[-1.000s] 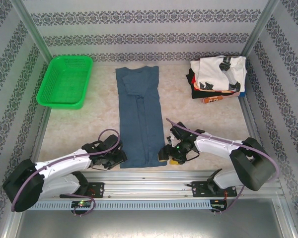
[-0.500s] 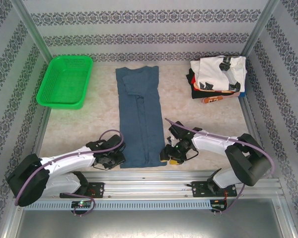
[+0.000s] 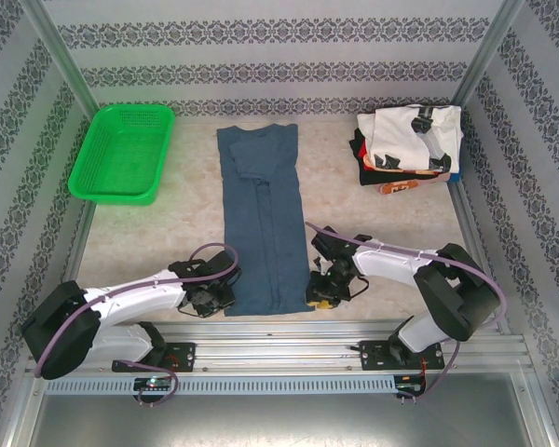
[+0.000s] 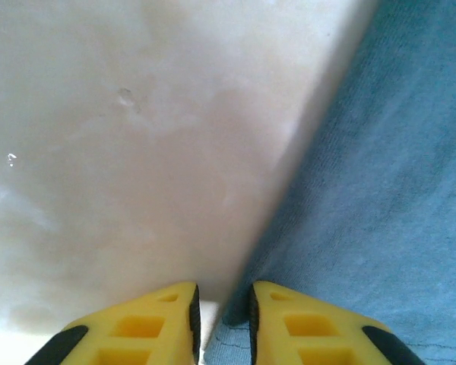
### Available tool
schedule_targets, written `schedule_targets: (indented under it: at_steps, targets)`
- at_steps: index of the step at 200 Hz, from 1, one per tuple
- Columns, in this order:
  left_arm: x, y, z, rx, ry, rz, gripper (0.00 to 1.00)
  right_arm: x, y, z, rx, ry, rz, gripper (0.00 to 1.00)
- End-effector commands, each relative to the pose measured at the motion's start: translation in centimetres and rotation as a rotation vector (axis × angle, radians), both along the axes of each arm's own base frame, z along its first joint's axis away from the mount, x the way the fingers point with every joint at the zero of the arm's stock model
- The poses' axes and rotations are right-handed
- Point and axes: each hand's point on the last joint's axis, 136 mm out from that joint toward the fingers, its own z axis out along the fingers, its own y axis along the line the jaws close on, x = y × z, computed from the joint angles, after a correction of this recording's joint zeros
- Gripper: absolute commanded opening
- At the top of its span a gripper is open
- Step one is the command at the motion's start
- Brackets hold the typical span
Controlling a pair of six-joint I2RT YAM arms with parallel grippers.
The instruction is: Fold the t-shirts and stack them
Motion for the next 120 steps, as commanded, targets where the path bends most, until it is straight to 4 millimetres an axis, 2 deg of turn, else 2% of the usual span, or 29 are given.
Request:
schedule_targets:
  at_steps: [1,39,67,85,120]
  targets:
    - [3.1,-9.6,2.8,-0.394,-0.131,-0.087,0.22,2.0,4.5,0.7,0.157,-0.101,0.073,0.21]
    - [3.6,-10.3,4.3,-0.406,-0.148,-0.103,0.15,2.5,5.1,2.0,0.175,-0.113,0.087,0.12]
    - [3.7,-11.0,5.0,-0.425,-0.150,-0.114,0.07,2.3,5.2,2.2,0.179,-0.101,0.090,0.07]
    - [3.5,-10.2,5.2,-0.403,-0.153,-0.104,0.00,2.0,4.8,2.1,0.168,-0.093,0.088,0.06]
    - [2.4,-7.7,5.3,-0.371,-0.173,-0.066,0.00,1.3,3.6,2.0,0.144,-0.075,0.079,0.04]
